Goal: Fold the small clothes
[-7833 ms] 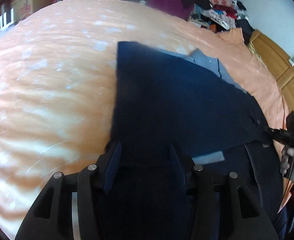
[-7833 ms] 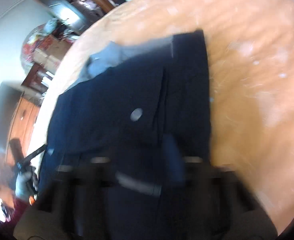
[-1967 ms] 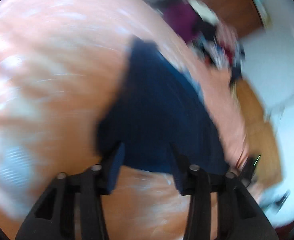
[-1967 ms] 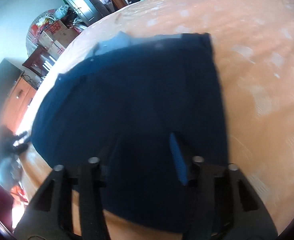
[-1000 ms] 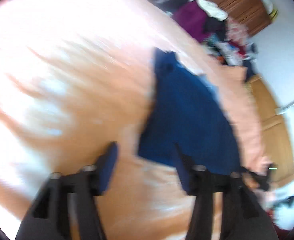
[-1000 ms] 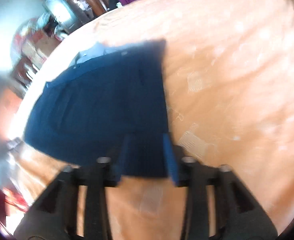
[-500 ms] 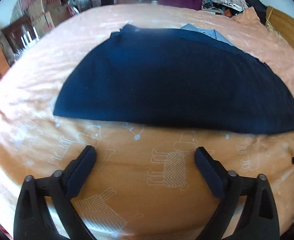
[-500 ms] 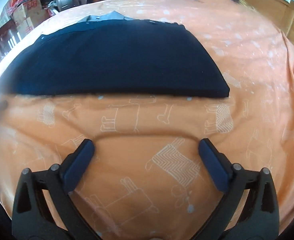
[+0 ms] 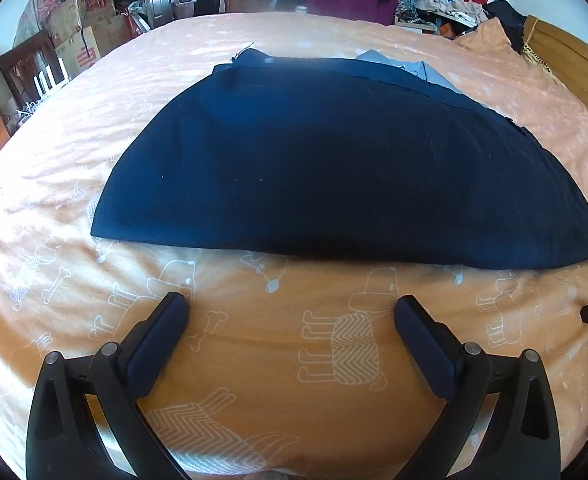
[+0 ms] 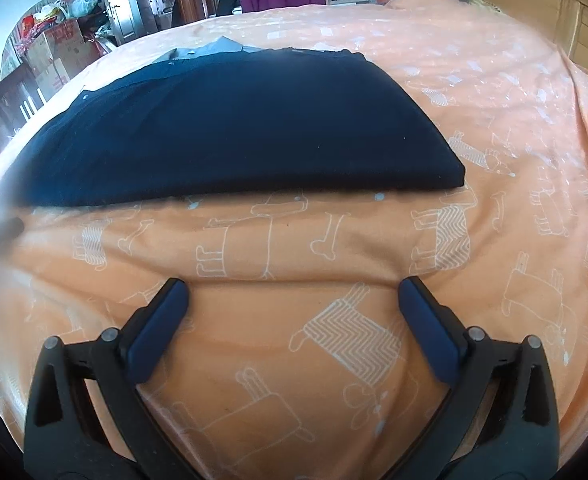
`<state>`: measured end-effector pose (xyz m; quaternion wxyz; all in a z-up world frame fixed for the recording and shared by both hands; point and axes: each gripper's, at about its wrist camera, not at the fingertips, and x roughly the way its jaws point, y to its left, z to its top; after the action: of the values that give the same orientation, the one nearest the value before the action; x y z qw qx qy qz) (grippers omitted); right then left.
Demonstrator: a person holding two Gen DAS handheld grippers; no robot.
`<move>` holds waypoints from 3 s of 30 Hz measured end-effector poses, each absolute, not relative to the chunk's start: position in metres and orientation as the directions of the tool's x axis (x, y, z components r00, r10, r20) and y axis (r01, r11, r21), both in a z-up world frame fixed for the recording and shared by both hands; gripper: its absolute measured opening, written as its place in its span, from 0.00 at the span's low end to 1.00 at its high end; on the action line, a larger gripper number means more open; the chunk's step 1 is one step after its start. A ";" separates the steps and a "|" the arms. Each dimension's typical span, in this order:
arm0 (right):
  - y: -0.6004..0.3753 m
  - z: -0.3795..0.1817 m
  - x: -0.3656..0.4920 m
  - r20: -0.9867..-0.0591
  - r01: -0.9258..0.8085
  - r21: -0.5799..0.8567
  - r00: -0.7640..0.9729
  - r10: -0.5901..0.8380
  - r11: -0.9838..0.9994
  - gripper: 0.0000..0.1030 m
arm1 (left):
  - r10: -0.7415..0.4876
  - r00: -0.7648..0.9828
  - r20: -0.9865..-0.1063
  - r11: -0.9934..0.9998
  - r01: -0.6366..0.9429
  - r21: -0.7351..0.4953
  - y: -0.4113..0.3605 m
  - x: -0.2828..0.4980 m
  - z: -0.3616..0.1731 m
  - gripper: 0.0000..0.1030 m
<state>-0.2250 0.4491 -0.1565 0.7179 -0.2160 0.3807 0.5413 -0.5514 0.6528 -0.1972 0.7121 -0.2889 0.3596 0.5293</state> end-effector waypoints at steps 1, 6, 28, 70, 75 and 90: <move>0.449 -0.157 -0.225 -0.778 -0.942 0.101 0.126 0.616 0.321 1.00 | 0.548 0.182 -0.816 0.272 -0.962 -0.032 0.654 -0.551 -0.197 1.00; 0.448 -0.157 -0.227 -0.774 -0.941 0.096 0.134 0.619 0.323 1.00 | 0.560 0.174 -0.810 0.270 -0.963 -0.020 0.654 -0.548 -0.198 1.00; 0.451 -0.158 -0.224 -0.771 -0.943 0.097 0.132 0.623 0.319 1.00 | 0.561 0.170 -0.810 0.266 -0.964 -0.018 0.654 -0.547 -0.198 1.00; 0.451 -0.158 -0.226 -0.770 -0.942 0.100 0.130 0.624 0.320 1.00 | 0.561 0.178 -0.809 0.266 -0.964 -0.028 0.656 -0.545 -0.197 1.00; 0.451 -0.158 -0.227 -0.771 -0.942 0.100 0.130 0.624 0.320 1.00 | 0.561 0.179 -0.808 0.266 -0.964 -0.029 0.656 -0.545 -0.197 1.00; 0.450 -0.158 -0.229 -0.769 -0.942 0.103 0.129 0.626 0.320 1.00 | 0.560 0.182 -0.808 0.267 -0.963 -0.032 0.658 -0.542 -0.197 1.00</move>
<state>-0.2289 0.4500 -0.1578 0.7211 -0.2110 0.3745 0.5434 -0.5423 0.6580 -0.1973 0.7136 -0.2859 0.3526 0.5336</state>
